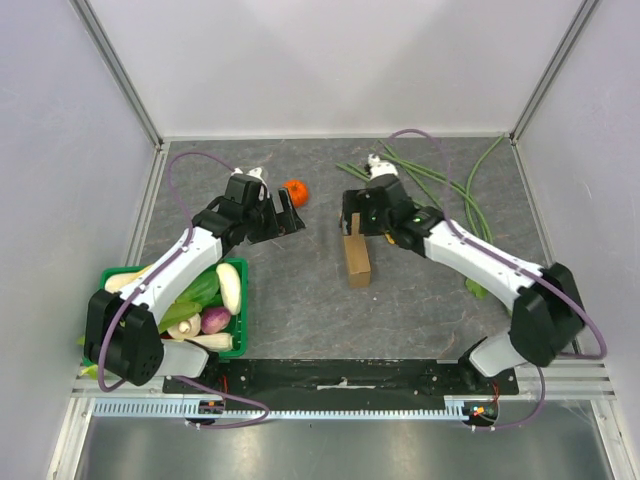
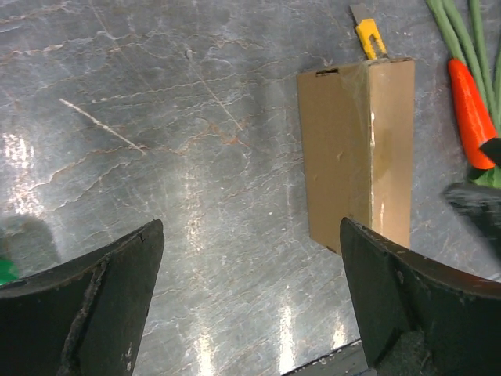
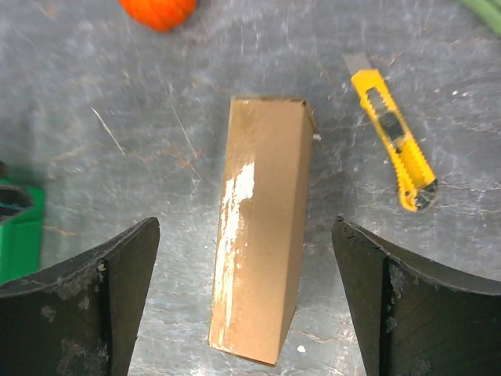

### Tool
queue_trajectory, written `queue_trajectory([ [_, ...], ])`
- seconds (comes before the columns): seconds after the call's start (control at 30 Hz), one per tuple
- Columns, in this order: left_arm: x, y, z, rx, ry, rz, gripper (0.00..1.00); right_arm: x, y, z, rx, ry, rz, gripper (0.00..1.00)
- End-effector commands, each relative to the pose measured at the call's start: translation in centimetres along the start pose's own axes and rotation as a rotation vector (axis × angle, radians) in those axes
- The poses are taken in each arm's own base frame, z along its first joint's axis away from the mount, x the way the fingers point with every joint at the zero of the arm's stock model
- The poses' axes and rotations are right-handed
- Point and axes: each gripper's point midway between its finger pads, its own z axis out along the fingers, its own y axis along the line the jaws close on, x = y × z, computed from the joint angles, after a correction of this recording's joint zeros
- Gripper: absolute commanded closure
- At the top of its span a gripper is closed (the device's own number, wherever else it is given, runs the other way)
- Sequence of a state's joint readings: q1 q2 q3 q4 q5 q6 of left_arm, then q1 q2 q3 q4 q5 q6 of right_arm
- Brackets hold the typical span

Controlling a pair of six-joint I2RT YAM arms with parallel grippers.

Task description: Unpack the express box

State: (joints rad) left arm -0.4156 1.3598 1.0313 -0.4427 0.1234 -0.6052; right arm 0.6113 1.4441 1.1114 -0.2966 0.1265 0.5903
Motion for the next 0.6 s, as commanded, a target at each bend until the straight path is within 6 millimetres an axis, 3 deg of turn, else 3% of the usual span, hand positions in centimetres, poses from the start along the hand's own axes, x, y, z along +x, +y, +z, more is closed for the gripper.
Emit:
queue_trajectory([
  [0.0,-1.7,0.0,-1.5,-0.024,-0.061,0.055,0.02,2.2,-0.9,1.5,0.168,0.08,-0.123,0.02],
  [0.13,-1.1,0.5,-1.3,-0.038,-0.039,0.052,0.05,4.5,-0.8,3.6,0.226,0.147,-0.183,0.02],
  [0.37,-0.7,1.1,-1.2,-0.057,-0.035,0.055,0.06,7.5,-1.0,5.4,0.243,0.231,-0.237,0.03],
  [0.53,-0.4,1.5,-1.2,-0.068,-0.029,0.056,0.06,8.7,-0.4,5.8,0.207,0.277,-0.209,0.25],
  [0.57,-0.4,1.5,-1.2,-0.071,-0.03,0.059,0.06,8.7,-0.2,5.6,0.199,0.28,-0.204,0.34],
])
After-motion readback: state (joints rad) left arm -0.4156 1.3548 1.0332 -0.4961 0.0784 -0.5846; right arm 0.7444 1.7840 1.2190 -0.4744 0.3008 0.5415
